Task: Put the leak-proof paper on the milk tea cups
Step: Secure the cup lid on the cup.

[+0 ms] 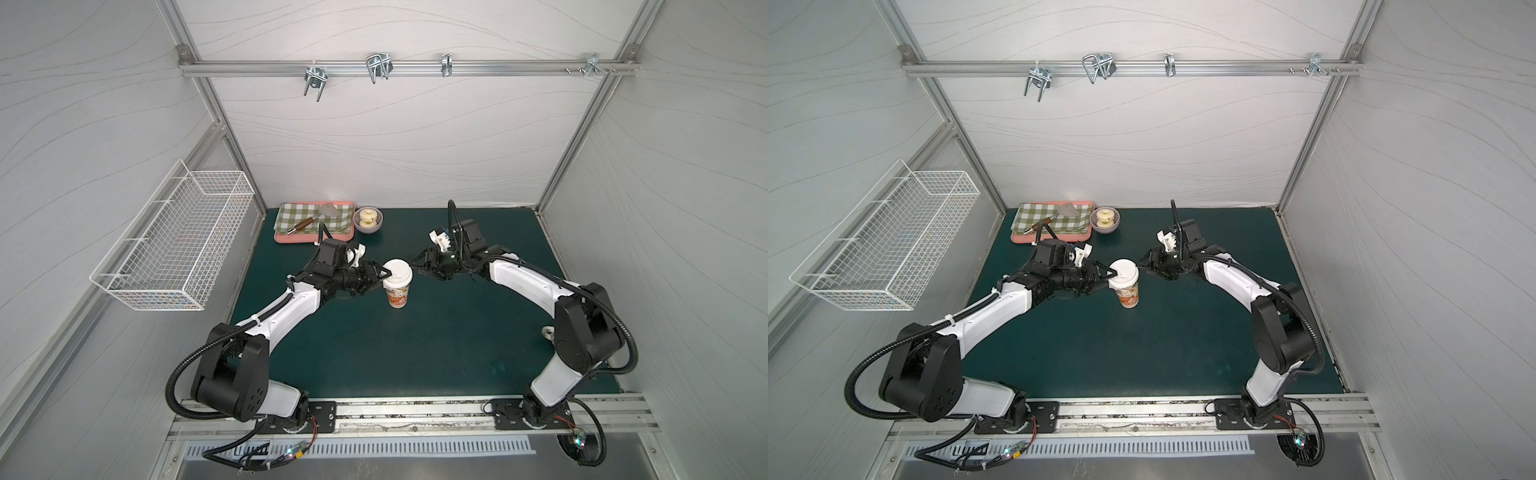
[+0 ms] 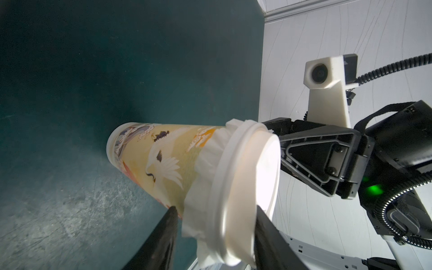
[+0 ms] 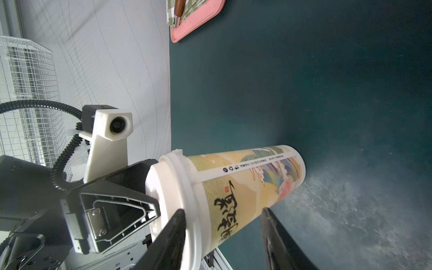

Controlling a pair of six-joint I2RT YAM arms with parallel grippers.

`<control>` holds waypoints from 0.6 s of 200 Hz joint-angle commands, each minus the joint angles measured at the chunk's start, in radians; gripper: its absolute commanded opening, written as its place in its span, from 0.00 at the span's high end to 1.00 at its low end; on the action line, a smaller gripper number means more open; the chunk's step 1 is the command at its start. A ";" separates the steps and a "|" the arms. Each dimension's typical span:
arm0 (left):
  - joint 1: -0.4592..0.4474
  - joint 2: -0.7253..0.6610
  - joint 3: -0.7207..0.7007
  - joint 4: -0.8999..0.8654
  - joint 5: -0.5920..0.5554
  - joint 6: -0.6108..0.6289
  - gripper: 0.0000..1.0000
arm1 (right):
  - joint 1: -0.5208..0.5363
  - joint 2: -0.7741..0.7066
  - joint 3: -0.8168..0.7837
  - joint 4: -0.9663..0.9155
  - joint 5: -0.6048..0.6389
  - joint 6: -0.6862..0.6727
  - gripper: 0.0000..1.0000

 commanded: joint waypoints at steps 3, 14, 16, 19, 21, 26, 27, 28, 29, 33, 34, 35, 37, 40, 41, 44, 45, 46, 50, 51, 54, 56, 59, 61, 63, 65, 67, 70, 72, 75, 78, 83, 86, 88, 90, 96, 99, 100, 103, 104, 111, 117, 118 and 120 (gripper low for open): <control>-0.006 0.036 0.022 -0.067 -0.028 0.012 0.48 | -0.001 0.026 -0.003 -0.013 -0.009 -0.017 0.47; -0.006 0.040 0.025 -0.065 -0.028 0.013 0.48 | -0.001 0.030 -0.010 -0.022 0.000 -0.028 0.47; -0.006 0.040 0.026 -0.065 -0.028 0.013 0.48 | -0.001 0.031 -0.011 -0.025 0.001 -0.030 0.47; -0.006 0.041 0.026 -0.065 -0.028 0.012 0.48 | -0.001 0.033 -0.012 -0.029 0.004 -0.034 0.47; -0.006 0.042 0.029 -0.065 -0.028 0.012 0.48 | -0.001 0.033 -0.014 -0.031 0.007 -0.036 0.47; -0.006 0.044 0.029 -0.067 -0.028 0.013 0.48 | -0.002 0.037 -0.017 -0.039 0.012 -0.043 0.48; -0.006 0.044 0.029 -0.067 -0.028 0.013 0.48 | -0.002 0.040 -0.017 -0.041 0.012 -0.044 0.48; -0.006 0.045 0.030 -0.066 -0.028 0.013 0.48 | -0.002 0.041 -0.018 -0.043 0.014 -0.046 0.48; -0.006 0.044 0.031 -0.066 -0.028 0.013 0.48 | -0.001 0.041 -0.019 -0.044 0.015 -0.047 0.48; -0.006 0.046 0.032 -0.066 -0.028 0.013 0.48 | -0.002 0.043 -0.022 -0.049 0.018 -0.050 0.48; -0.006 0.046 0.032 -0.067 -0.029 0.012 0.48 | -0.002 0.044 -0.023 -0.050 0.020 -0.051 0.48; -0.006 0.047 0.032 -0.067 -0.028 0.013 0.48 | -0.002 0.045 -0.024 -0.052 0.020 -0.052 0.49; -0.006 0.048 0.033 -0.067 -0.028 0.013 0.48 | -0.001 0.046 -0.027 -0.053 0.021 -0.053 0.49; -0.006 0.047 0.034 -0.066 -0.028 0.013 0.48 | -0.002 0.048 -0.031 -0.055 0.023 -0.055 0.49; -0.006 0.047 0.034 -0.067 -0.028 0.014 0.48 | -0.001 0.048 -0.034 -0.055 0.024 -0.057 0.49; -0.007 0.050 0.035 -0.067 -0.028 0.014 0.48 | -0.002 0.049 -0.039 -0.054 0.025 -0.057 0.49; -0.007 0.050 0.035 -0.067 -0.028 0.015 0.48 | -0.001 0.049 -0.041 -0.054 0.026 -0.056 0.49; -0.007 0.051 0.035 -0.067 -0.028 0.014 0.48 | -0.001 0.049 -0.042 -0.053 0.027 -0.056 0.49; -0.008 0.051 0.037 -0.066 -0.028 0.014 0.48 | -0.001 0.051 -0.050 -0.053 0.029 -0.059 0.49; -0.008 0.051 0.037 -0.066 -0.028 0.014 0.48 | -0.001 0.051 -0.050 -0.053 0.029 -0.059 0.49; -0.008 0.053 0.037 -0.067 -0.028 0.014 0.48 | -0.002 0.050 -0.055 -0.052 0.030 -0.060 0.49; -0.008 0.053 0.038 -0.067 -0.028 0.014 0.48 | -0.002 0.052 -0.057 -0.052 0.031 -0.061 0.49; -0.007 0.054 0.039 -0.067 -0.028 0.014 0.48 | -0.002 0.052 -0.062 -0.054 0.033 -0.062 0.49; -0.008 0.053 0.039 -0.067 -0.028 0.014 0.48 | -0.002 0.055 -0.065 -0.056 0.034 -0.062 0.49; -0.008 0.054 0.041 -0.067 -0.028 0.014 0.48 | -0.001 0.054 -0.067 -0.058 0.036 -0.064 0.49; -0.007 0.053 0.040 -0.067 -0.028 0.014 0.48 | -0.002 0.056 -0.070 -0.060 0.037 -0.065 0.49; -0.007 0.055 0.041 -0.067 -0.028 0.014 0.48 | -0.001 0.056 -0.072 -0.061 0.039 -0.067 0.49; -0.007 0.056 0.041 -0.066 -0.028 0.014 0.48 | -0.001 0.058 -0.076 -0.063 0.039 -0.070 0.49; -0.007 0.056 0.040 -0.065 -0.028 0.014 0.48 | -0.001 0.059 -0.078 -0.065 0.039 -0.071 0.50; -0.007 0.057 0.041 -0.066 -0.028 0.015 0.48 | -0.002 0.061 -0.082 -0.066 0.040 -0.072 0.50; -0.008 0.059 0.042 -0.067 -0.027 0.014 0.48 | -0.002 0.063 -0.088 -0.064 0.040 -0.073 0.50; -0.008 0.060 0.042 -0.066 -0.026 0.015 0.49 | -0.001 0.063 -0.096 -0.063 0.039 -0.074 0.50; -0.007 0.060 0.042 -0.067 -0.026 0.016 0.48 | -0.001 0.063 -0.100 -0.063 0.042 -0.075 0.50; -0.008 0.060 0.042 -0.067 -0.026 0.017 0.49 | -0.002 0.065 -0.102 -0.064 0.043 -0.076 0.50; -0.007 0.061 0.042 -0.066 -0.026 0.016 0.49 | -0.001 0.065 -0.105 -0.065 0.045 -0.076 0.50; -0.008 0.063 0.043 -0.067 -0.026 0.016 0.48 | -0.002 0.064 -0.111 -0.069 0.049 -0.079 0.50; -0.008 0.064 0.043 -0.066 -0.026 0.016 0.49 | -0.002 0.065 -0.115 -0.069 0.050 -0.081 0.50; -0.007 0.064 0.043 -0.066 -0.026 0.016 0.49 | -0.002 0.065 -0.115 -0.070 0.050 -0.079 0.50; -0.008 0.063 0.043 -0.067 -0.026 0.016 0.49 | -0.002 0.065 -0.118 -0.068 0.050 -0.082 0.50; -0.008 0.063 0.043 -0.067 -0.026 0.016 0.49 | -0.002 0.064 -0.118 -0.069 0.050 -0.085 0.50; -0.008 0.064 0.044 -0.066 -0.026 0.015 0.48 | -0.002 0.066 -0.120 -0.075 0.054 -0.086 0.50; -0.008 0.067 0.045 -0.067 -0.026 0.017 0.49 | -0.002 0.067 -0.118 -0.082 0.058 -0.089 0.50; -0.008 0.066 0.045 -0.067 -0.026 0.017 0.49 | -0.001 0.066 -0.118 -0.083 0.058 -0.089 0.50; -0.008 0.066 0.045 -0.068 -0.026 0.017 0.48 | -0.001 0.066 -0.117 -0.084 0.059 -0.091 0.50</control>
